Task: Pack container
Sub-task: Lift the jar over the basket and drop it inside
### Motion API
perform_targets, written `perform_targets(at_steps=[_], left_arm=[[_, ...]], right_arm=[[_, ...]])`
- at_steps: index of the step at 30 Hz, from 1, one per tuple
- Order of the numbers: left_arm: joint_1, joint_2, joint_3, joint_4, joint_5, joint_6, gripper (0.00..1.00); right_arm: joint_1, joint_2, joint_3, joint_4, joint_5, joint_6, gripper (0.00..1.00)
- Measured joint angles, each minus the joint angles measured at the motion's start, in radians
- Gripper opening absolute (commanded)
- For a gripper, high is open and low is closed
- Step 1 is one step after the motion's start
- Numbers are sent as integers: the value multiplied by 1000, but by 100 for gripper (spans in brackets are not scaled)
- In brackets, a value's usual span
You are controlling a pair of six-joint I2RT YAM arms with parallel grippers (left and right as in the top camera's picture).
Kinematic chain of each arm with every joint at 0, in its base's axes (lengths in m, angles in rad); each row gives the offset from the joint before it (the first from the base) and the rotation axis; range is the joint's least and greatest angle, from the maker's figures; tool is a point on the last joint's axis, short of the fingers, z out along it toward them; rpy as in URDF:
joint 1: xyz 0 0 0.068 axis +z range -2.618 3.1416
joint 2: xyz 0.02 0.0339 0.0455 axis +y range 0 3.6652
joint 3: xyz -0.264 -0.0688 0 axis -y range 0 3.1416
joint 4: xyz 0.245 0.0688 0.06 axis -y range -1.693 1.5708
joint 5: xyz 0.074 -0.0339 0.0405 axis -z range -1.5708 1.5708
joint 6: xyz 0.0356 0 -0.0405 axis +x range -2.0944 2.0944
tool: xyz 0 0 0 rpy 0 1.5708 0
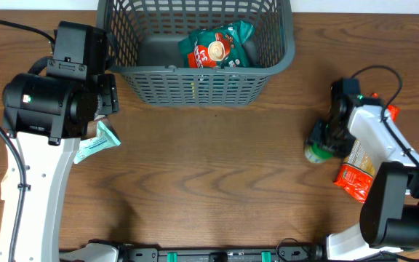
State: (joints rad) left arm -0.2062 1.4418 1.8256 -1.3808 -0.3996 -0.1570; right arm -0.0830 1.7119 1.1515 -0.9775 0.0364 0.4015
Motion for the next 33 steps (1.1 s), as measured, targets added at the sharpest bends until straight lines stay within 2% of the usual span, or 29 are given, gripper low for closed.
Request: perform_targets(at_steps=[11, 16, 22, 33], left_arm=[[0, 0, 0, 0, 0, 0, 84], [0, 0, 0, 0, 0, 0, 84], [0, 0, 0, 0, 0, 0, 84], [0, 0, 0, 0, 0, 0, 84]], right_arm=[[2, 1, 737, -214, 23, -106, 1], [48, 0, 967, -216, -31, -304, 1], [195, -2, 1057, -194, -92, -470, 1], [384, 50, 1059, -95, -160, -626, 1]])
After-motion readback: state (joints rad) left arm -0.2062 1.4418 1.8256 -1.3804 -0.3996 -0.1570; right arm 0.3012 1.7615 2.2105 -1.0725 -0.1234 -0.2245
